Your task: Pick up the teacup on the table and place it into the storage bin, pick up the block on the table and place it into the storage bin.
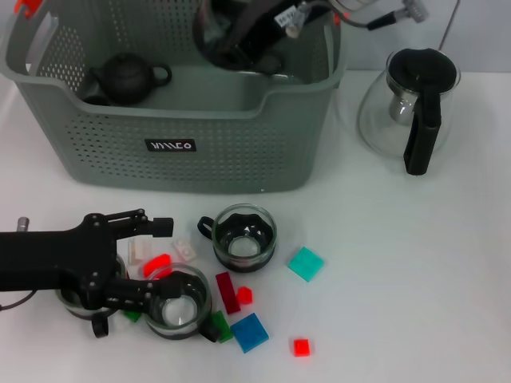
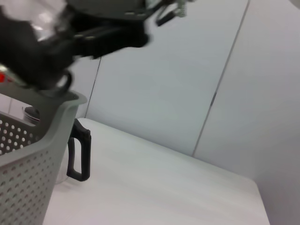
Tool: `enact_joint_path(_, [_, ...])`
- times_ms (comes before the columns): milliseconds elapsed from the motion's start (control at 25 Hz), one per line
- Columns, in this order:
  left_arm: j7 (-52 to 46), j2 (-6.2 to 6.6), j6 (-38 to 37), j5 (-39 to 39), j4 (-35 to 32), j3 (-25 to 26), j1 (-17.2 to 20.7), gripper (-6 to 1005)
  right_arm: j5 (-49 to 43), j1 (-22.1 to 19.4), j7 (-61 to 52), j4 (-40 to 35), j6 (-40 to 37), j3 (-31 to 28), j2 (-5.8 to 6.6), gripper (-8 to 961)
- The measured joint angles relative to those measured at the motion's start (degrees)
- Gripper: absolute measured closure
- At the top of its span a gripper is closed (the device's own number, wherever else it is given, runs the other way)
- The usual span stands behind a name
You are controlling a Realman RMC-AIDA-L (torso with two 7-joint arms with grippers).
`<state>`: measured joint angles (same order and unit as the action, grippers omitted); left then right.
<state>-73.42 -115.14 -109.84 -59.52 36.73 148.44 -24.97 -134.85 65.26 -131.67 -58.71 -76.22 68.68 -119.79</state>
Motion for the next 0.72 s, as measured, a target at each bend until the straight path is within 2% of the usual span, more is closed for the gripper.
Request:
enact_joint_path(400, [0.1, -0.10, -0.3, 0.2, 0.0, -0.2, 0.2, 49, -3.5, 5.6, 2.2, 16.4, 18.1, 0.0, 0.03, 891])
enact_joint_path(720, [0.1, -0.33, -0.4, 0.2, 0.0, -0.2, 0.2, 50, -3.3, 8.1, 6.2, 27.5, 32.3, 0.5, -0.52, 891])
